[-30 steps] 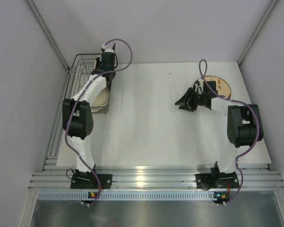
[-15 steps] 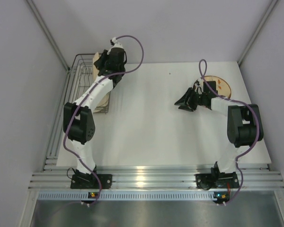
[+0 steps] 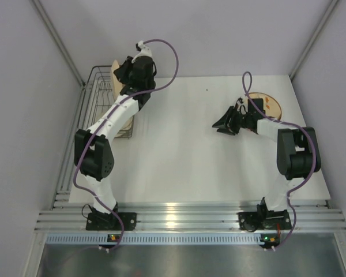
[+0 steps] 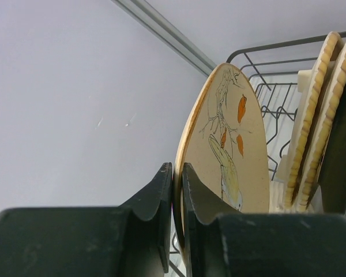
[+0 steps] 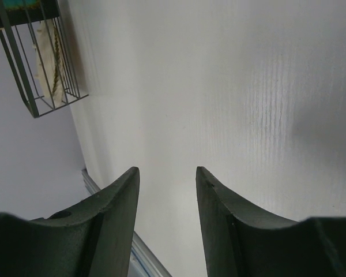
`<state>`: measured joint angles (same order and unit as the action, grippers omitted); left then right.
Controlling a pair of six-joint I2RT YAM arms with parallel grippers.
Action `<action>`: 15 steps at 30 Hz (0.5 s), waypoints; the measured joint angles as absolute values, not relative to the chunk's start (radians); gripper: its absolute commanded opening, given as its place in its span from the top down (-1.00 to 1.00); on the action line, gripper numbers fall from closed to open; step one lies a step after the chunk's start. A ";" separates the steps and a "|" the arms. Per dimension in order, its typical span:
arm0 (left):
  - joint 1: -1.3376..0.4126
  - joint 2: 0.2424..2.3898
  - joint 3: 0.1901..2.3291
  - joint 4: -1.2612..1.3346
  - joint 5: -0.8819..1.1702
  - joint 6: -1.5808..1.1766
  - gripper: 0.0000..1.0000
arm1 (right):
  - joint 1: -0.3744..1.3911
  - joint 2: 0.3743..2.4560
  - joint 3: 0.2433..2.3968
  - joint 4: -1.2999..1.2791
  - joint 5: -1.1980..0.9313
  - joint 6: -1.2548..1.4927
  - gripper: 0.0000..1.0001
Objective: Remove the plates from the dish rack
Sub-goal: Grab a plate with the left arm
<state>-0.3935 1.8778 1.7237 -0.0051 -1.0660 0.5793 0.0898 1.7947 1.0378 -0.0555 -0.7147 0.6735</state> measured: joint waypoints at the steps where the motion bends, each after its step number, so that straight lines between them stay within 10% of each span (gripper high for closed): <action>1: -0.395 1.878 1.723 -0.006 -1.071 0.585 1.00 | 0.090 1.795 1.038 -0.053 -0.717 0.673 0.11; 15: -0.570 1.728 1.832 -0.334 -1.011 0.413 1.00 | 0.090 1.794 0.968 0.192 -0.900 0.775 0.11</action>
